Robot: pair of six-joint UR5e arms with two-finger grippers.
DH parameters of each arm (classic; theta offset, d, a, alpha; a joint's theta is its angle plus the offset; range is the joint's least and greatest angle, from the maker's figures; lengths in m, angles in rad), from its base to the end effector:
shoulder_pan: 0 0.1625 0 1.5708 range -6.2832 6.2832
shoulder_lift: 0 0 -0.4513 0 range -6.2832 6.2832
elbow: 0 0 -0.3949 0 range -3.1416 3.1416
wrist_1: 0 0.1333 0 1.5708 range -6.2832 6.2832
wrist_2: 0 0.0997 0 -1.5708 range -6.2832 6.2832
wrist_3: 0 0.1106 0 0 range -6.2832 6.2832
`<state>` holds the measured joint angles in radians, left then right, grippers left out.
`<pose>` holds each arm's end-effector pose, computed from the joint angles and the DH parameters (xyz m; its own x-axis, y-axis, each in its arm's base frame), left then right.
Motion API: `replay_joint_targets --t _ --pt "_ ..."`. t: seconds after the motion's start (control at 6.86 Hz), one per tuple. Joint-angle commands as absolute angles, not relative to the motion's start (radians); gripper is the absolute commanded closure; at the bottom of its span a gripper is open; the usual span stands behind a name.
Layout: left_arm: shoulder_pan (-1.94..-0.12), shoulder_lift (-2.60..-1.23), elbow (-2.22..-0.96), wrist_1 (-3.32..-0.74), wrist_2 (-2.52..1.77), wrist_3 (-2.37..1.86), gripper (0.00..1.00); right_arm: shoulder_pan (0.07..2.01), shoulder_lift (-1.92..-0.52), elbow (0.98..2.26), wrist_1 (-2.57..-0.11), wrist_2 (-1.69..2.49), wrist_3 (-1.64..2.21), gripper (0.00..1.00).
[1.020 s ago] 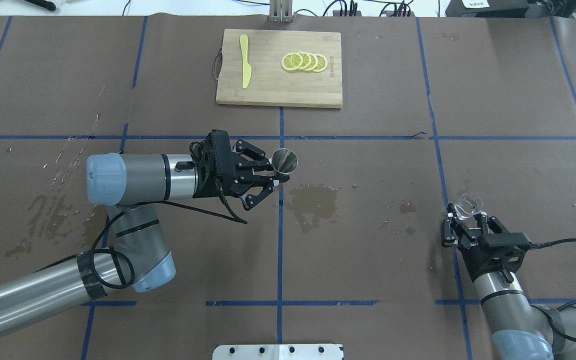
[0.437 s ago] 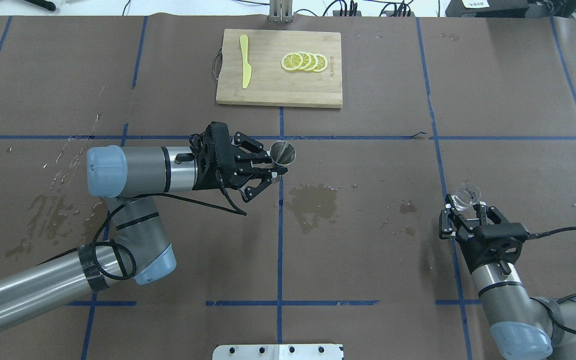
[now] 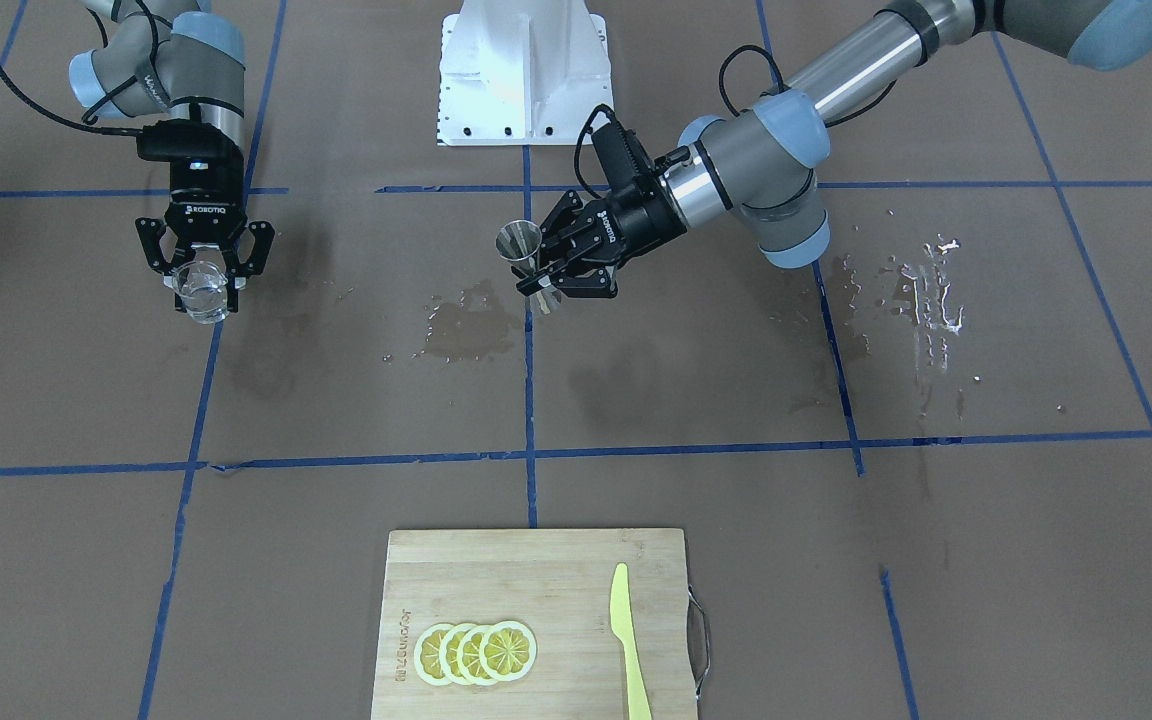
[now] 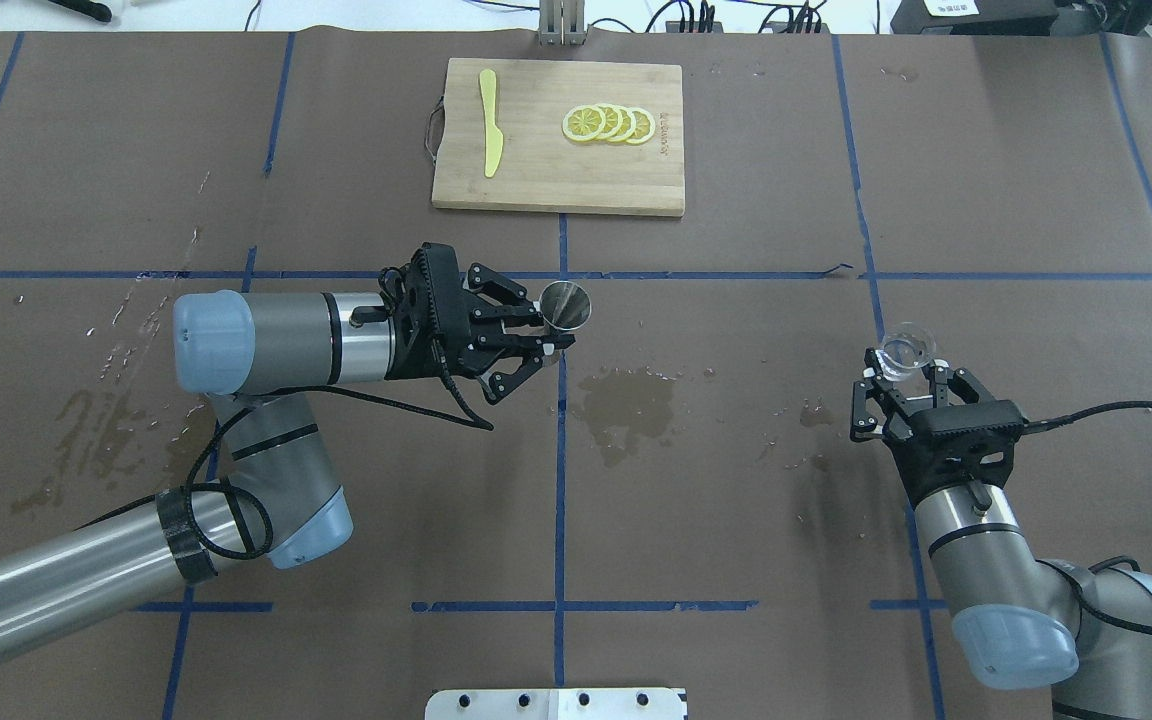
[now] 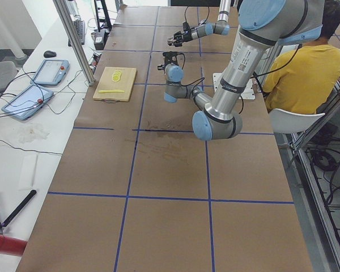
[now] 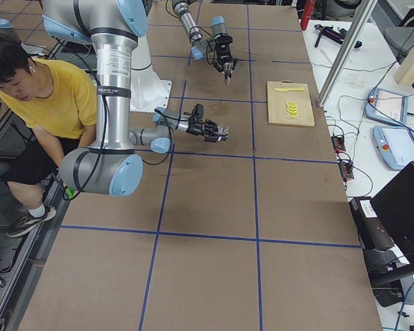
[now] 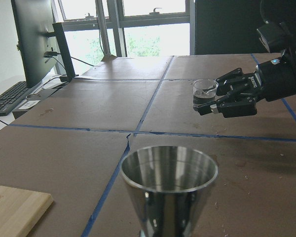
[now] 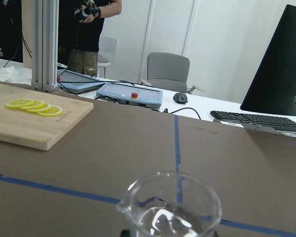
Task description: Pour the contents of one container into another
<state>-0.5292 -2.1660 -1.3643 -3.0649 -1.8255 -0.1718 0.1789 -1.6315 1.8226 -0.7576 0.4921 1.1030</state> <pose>0.5422 -0.4392 0.2588 0.2321 0.9688 -0.0865 0.3092 0.0108 0.9509 -0.4096 -0.3086 0.4819 0.8393 -0.0647 0.5398 -0.4901 0.3399 0.8027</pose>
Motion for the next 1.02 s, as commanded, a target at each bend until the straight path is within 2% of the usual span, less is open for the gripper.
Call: replay_joint_targets --t 0.0,0.15,0.58,0.87 --pt "-0.528 -2.166 -1.364 -3.065 -1.825 -0.172 1.00 0.201 -1.600 1.879 -0.758 0.514 0.937 1.00" --pt "-0.528 -2.166 -1.364 -3.065 -1.824 -0.170 1.00 0.202 -1.568 1.926 -0.762 0.523 0.791 1.00" --pt "-0.528 -2.164 -1.364 -3.065 -1.824 -0.170 1.00 0.204 -1.352 1.928 -0.779 0.519 0.591 1.00" --pt "-0.526 -2.164 -1.364 -3.065 -1.822 -0.170 1.00 0.202 -1.220 1.931 -1.003 0.512 0.584 1.00"
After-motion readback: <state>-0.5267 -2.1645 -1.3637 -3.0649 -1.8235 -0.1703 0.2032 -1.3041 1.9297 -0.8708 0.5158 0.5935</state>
